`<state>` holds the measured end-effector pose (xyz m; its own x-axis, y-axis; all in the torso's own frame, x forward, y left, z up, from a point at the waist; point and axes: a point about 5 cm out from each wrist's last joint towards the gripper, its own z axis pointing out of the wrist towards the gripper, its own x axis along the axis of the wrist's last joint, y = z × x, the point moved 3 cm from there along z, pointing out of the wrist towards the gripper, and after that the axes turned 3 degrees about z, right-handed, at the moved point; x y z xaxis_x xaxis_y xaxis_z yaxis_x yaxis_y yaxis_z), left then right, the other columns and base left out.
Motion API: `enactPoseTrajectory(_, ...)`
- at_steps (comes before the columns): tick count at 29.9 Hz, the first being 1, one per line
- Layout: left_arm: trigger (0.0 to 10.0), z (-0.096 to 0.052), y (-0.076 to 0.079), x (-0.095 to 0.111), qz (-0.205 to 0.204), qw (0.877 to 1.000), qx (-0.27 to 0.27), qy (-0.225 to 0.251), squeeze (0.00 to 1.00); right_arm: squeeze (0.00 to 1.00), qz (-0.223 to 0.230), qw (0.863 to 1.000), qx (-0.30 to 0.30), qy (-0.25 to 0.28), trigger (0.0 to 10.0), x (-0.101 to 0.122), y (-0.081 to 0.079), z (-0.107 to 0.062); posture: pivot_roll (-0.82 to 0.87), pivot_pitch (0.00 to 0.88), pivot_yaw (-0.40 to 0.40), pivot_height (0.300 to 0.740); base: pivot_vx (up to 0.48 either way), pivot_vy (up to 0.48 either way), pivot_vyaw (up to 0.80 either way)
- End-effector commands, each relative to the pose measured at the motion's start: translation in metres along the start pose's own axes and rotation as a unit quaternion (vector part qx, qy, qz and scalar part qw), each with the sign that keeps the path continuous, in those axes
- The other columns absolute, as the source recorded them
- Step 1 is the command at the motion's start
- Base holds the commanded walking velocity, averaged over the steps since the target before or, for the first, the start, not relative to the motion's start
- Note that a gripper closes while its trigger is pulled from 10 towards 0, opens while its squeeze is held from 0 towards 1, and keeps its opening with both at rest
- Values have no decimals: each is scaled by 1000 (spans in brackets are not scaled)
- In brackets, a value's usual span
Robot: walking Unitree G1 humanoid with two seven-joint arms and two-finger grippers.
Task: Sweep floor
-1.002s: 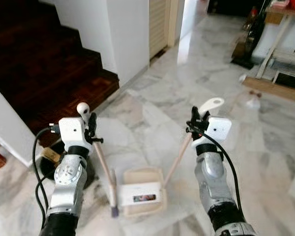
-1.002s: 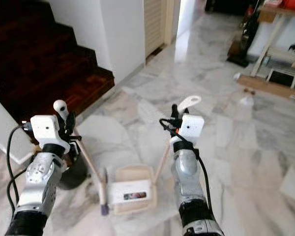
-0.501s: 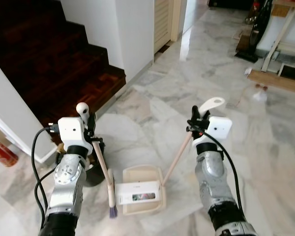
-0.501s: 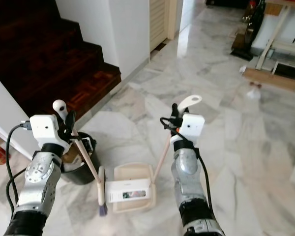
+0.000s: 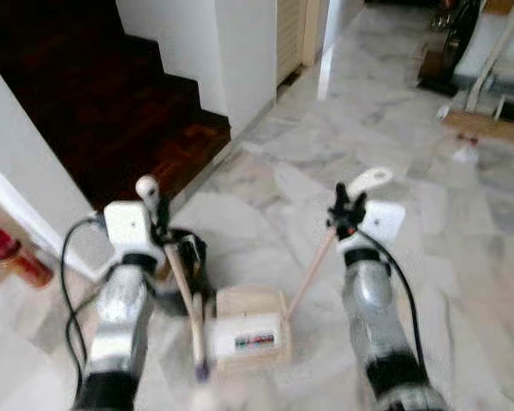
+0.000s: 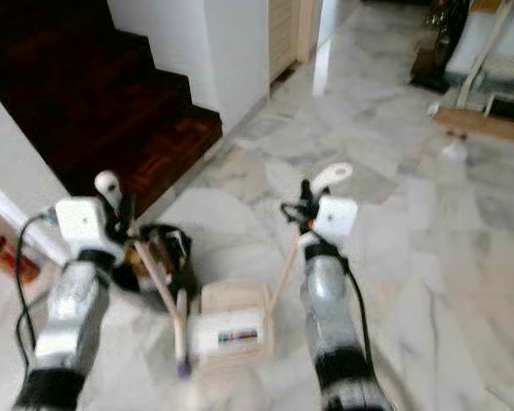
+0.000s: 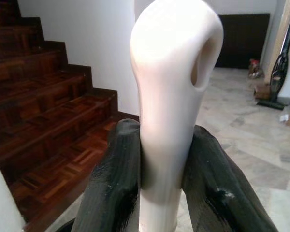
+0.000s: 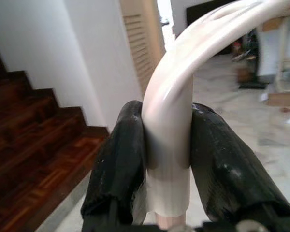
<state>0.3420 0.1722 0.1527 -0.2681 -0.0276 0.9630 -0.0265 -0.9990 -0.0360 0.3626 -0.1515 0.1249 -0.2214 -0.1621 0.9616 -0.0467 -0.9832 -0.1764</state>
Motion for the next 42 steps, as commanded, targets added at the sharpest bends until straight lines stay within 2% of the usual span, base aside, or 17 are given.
enactPoseTrajectory(1, 10000, 4, -3, 12, -3, 1000, 4, 26, 0, 0, 17, 999, 16, 31, 10000, 15, -15, 7, 57, 56, 47, 740, 0, 330, 0)
enactPoseTrajectory(10, 10000, 4, -1, 12, -5, 1000, 0, 27, 0, 0, 20, 999, 23, 29, 10000, 14, -18, 6, 57, 29, 45, 740, 0, 334, 0)
enactPoseTrajectory(15, 10000, 4, 0, 12, -6, 1000, -1, 28, 0, 0, 5, 999, 30, 32, 10000, 15, -19, 6, 59, 27, 44, 740, 0, 330, 0)
enactPoseTrajectory(20, 10000, 4, 0, 12, -6, 1000, 0, 28, 0, 0, 5, 999, 27, 32, 10000, 15, -18, 6, 58, 29, 45, 740, 0, 330, 770)
enactPoseTrajectory(28, 10000, 3, 0, 12, -7, 1000, 0, 26, 0, 0, 9, 999, 24, 26, 10000, 13, -16, 5, 60, 43, 46, 740, 0, 319, 0)
enactPoseTrajectory(42, 10000, 1, -3, 12, 2, 1000, -2, 25, 0, 0, 11, 1000, 14, 20, 10000, 9, -12, 3, 64, 58, 50, 740, 0, 0, 0)
